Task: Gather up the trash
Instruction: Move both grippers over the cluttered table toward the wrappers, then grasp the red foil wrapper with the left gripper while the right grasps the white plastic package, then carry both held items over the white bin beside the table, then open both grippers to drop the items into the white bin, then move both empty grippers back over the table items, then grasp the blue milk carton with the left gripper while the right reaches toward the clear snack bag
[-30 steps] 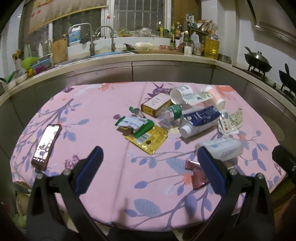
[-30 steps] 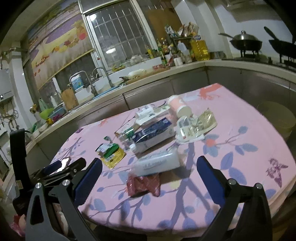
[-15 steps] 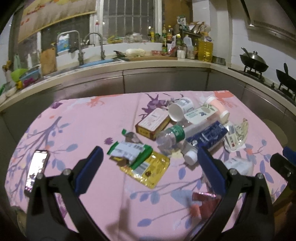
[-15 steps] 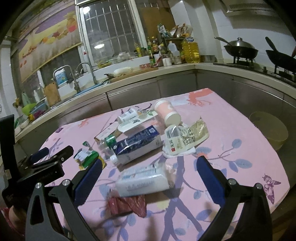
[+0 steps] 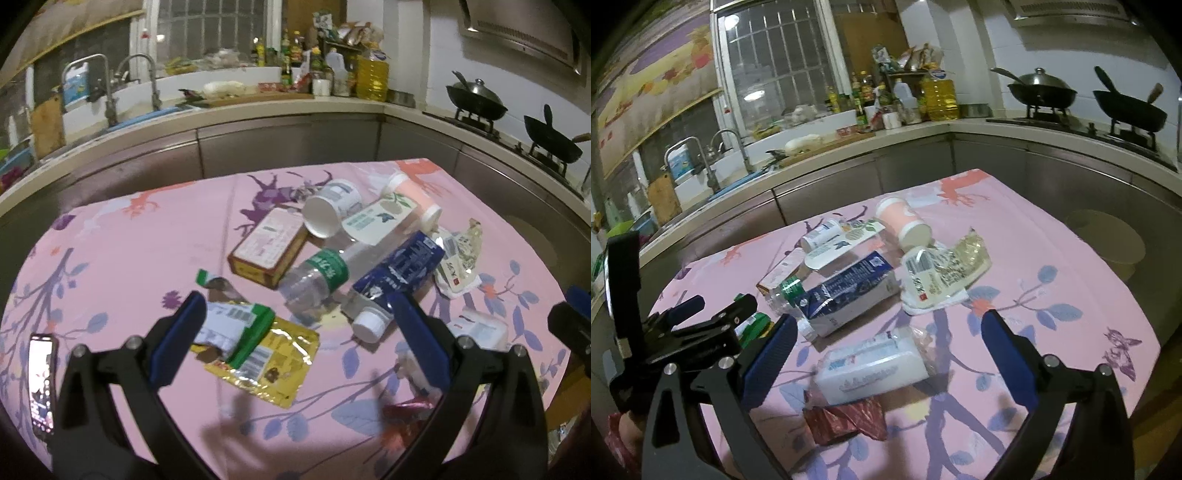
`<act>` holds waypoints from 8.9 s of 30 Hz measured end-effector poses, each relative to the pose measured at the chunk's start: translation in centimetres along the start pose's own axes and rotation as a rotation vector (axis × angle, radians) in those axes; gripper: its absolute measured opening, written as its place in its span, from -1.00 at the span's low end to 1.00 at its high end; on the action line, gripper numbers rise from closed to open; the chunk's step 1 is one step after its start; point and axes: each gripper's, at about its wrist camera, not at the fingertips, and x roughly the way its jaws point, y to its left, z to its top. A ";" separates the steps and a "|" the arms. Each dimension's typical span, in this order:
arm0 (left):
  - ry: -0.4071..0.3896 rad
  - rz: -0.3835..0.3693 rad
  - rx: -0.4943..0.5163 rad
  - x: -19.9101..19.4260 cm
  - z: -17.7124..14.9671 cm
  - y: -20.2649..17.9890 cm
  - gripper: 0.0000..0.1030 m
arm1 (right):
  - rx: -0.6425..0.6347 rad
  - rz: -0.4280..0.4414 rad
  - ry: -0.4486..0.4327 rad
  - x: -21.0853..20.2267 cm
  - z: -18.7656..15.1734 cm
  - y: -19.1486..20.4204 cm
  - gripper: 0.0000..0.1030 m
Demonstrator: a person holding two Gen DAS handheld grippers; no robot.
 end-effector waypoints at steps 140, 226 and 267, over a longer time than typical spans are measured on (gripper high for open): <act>0.284 -0.539 0.457 22.7 10.6 -48.6 -0.27 | 0.426 -0.188 -0.025 9.7 6.1 -44.1 0.27; 0.006 0.174 -0.086 1.5 4.4 1.0 -0.01 | -0.030 0.276 0.098 6.0 2.9 -0.3 0.38; 0.119 -0.125 0.320 9.1 0.1 -7.9 0.36 | 0.392 0.191 0.115 14.6 6.6 -18.5 0.25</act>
